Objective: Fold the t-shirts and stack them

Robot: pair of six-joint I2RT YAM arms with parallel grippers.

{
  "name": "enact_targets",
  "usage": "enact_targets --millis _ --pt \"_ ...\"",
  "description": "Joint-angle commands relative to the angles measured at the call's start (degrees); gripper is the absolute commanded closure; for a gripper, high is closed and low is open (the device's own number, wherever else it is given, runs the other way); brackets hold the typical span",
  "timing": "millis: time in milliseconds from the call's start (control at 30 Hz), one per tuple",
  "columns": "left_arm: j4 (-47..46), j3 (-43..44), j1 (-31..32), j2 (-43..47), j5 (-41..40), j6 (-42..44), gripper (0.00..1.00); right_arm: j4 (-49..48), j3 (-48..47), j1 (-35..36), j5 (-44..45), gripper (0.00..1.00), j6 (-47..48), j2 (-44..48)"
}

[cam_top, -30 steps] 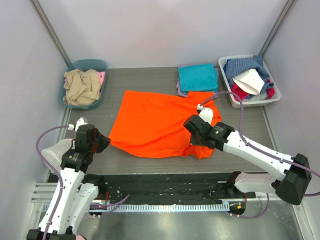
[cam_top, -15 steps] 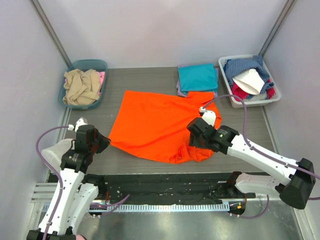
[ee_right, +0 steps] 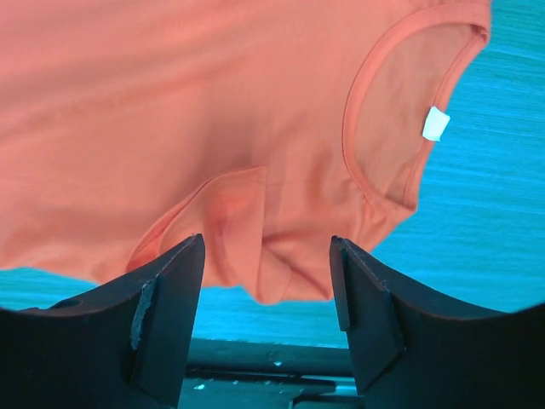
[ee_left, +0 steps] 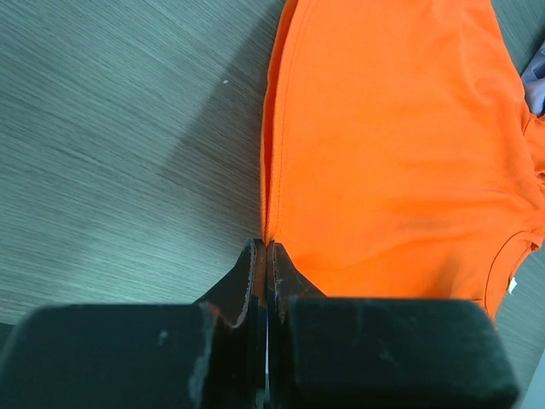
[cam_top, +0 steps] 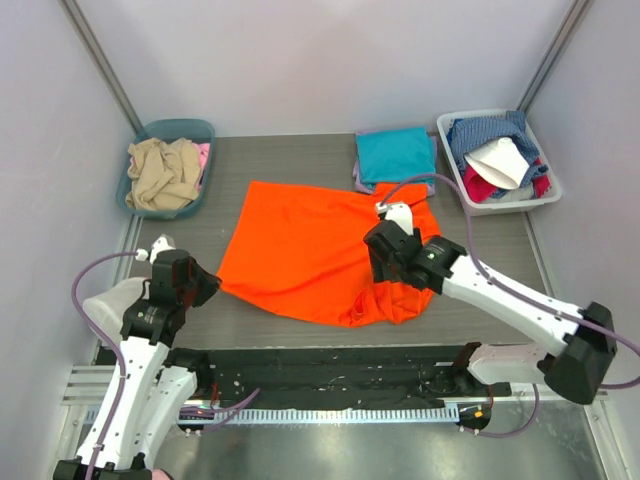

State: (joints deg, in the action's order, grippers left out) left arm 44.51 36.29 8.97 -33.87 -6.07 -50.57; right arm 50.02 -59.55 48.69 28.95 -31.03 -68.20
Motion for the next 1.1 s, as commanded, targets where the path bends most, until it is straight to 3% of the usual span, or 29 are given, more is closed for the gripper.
enact_targets --millis 0,233,533,1067 --pt "-1.09 2.03 -0.18 -0.23 -0.44 0.65 1.0 -5.8 -1.27 -4.02 -3.26 0.35 10.71 -6.58" --pt "-1.01 2.47 -0.18 -0.76 -0.61 1.17 1.0 -15.73 1.45 -20.54 -22.34 0.37 13.27 -9.93" --pt "-1.53 1.85 -0.18 -1.11 -0.53 1.0 1.0 -21.88 6.81 -24.78 -38.24 0.39 15.73 -13.27" --pt "-1.01 2.29 -0.18 -1.2 -0.26 1.35 1.0 -23.3 8.92 -26.19 -42.66 0.39 14.86 -17.93"
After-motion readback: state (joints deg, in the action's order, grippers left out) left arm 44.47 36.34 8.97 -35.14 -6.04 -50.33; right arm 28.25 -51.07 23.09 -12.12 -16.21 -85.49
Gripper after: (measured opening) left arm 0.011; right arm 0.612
